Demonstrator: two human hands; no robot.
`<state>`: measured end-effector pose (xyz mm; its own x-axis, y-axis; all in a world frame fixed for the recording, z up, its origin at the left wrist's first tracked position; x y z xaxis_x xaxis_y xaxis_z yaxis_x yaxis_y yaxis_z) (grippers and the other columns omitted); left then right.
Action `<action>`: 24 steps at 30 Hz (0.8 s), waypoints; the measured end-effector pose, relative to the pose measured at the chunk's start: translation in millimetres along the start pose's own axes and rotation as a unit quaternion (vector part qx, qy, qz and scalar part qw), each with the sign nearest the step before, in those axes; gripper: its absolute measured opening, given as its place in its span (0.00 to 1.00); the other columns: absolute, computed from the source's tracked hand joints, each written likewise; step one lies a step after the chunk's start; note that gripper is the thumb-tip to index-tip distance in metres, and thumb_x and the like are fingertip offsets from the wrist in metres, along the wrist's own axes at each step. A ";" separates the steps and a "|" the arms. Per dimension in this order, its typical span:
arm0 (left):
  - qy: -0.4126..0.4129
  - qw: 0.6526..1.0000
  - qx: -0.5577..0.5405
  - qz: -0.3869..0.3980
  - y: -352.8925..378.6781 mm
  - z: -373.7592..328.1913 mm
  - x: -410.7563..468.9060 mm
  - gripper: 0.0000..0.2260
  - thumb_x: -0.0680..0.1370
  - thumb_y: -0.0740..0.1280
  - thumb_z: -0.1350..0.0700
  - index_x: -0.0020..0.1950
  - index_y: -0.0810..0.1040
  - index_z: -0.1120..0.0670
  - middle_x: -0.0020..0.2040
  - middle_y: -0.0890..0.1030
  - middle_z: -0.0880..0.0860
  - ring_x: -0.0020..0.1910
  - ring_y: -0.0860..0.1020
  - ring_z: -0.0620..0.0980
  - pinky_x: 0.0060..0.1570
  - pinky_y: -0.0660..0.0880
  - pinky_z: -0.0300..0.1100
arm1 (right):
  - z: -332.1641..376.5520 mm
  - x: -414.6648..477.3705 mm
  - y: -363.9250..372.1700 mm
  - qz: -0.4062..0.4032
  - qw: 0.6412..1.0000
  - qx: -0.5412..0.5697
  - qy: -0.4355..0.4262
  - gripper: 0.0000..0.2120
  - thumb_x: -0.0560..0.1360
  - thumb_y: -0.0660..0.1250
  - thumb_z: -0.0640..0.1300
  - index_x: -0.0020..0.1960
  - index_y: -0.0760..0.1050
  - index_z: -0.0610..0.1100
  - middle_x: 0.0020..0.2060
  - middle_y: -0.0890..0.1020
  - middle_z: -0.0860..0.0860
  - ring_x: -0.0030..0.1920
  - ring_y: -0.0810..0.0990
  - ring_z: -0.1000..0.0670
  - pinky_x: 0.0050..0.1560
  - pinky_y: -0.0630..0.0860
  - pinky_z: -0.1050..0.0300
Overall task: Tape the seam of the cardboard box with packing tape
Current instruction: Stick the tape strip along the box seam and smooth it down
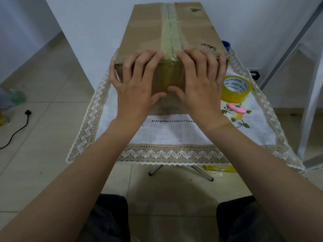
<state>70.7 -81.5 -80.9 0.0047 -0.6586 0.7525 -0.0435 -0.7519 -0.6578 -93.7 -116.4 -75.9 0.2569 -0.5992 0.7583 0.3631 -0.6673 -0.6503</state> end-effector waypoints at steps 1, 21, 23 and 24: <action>0.001 1.000 0.000 0.008 -0.4 -0.1 0.1 0.50 0.63 0.78 0.35 0.81 0.61 0.44 0.77 0.69 0.46 0.78 0.61 0.50 0.75 0.53 0.70 | -0.2 -0.4 0.5 0.014 1.000 -0.007 -0.009 0.45 0.68 0.74 0.64 0.79 0.64 0.48 0.75 0.71 0.47 0.78 0.65 0.40 0.80 0.50 0.33; -0.094 0.986 -0.133 -0.020 -25.3 -12.2 40.8 0.15 0.80 0.65 0.37 0.51 0.82 0.47 0.50 0.81 0.46 0.54 0.75 0.56 0.63 0.69 0.54 | -10.6 48.1 -27.4 0.047 0.985 0.133 0.095 0.14 0.78 0.67 0.64 0.48 0.81 0.54 0.49 0.78 0.57 0.58 0.69 0.44 0.51 0.53 0.52; -0.091 0.984 -0.154 -0.010 -27.0 -10.8 42.8 0.13 0.80 0.66 0.39 0.51 0.82 0.47 0.49 0.79 0.44 0.55 0.74 0.55 0.61 0.67 0.51 | -15.4 51.0 -26.1 0.068 0.981 0.158 0.094 0.13 0.77 0.69 0.63 0.49 0.82 0.55 0.48 0.77 0.59 0.58 0.68 0.46 0.49 0.51 0.54; -0.089 0.983 -0.163 0.002 -28.3 -9.1 44.6 0.12 0.80 0.67 0.40 0.51 0.82 0.47 0.48 0.78 0.43 0.55 0.74 0.55 0.59 0.65 0.49 | -18.1 52.5 -25.2 0.082 0.977 0.173 0.094 0.11 0.77 0.69 0.62 0.51 0.83 0.56 0.47 0.76 0.60 0.59 0.67 0.47 0.48 0.50 0.55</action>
<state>63.1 -89.4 -28.4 0.1766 -0.6778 0.7137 -0.3608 -0.7192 -0.5937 -105.6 -139.1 -20.5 0.1790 -0.7781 0.6021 0.6209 -0.3854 -0.6826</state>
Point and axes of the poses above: each hand's wrist, its own x-axis towards the middle knuckle, its own y-axis out of the palm, z = x × y, the point moved 5 cm from there along x, towards the middle knuckle
